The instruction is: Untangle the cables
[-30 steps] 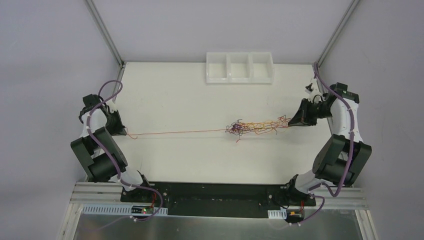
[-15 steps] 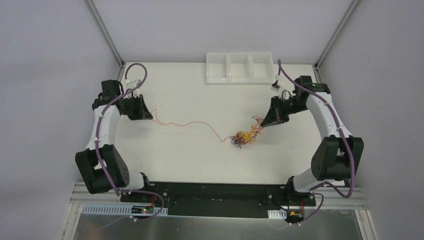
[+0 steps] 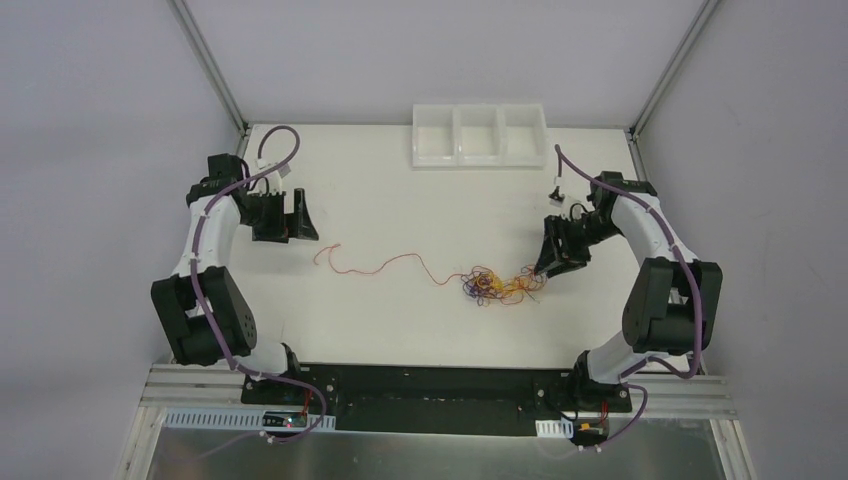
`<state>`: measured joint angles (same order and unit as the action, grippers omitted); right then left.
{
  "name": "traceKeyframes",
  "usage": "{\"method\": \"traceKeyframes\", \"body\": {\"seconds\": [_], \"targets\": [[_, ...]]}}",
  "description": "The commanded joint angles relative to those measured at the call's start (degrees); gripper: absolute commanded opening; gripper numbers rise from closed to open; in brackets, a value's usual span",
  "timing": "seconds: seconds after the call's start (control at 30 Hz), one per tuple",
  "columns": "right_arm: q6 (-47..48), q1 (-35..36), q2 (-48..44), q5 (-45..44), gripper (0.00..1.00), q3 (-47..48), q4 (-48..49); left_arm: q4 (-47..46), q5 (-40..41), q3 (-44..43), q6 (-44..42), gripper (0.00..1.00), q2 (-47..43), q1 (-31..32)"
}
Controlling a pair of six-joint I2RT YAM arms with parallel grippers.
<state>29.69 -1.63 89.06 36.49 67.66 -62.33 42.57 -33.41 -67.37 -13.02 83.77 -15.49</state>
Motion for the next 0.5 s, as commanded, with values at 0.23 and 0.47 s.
{"method": "traceKeyframes", "body": {"seconds": [0.23,0.47], "targets": [[-0.58,3.19,-1.90,-4.26,0.88,6.58,-2.89,5.98,-8.80,-3.22,-31.07,0.99,-7.43,25.75],[-3.13,7.57,6.96,-5.09,0.86,5.01,-0.96,4.20,-0.23,-6.42,-56.71,0.92,3.15,46.74]]}}
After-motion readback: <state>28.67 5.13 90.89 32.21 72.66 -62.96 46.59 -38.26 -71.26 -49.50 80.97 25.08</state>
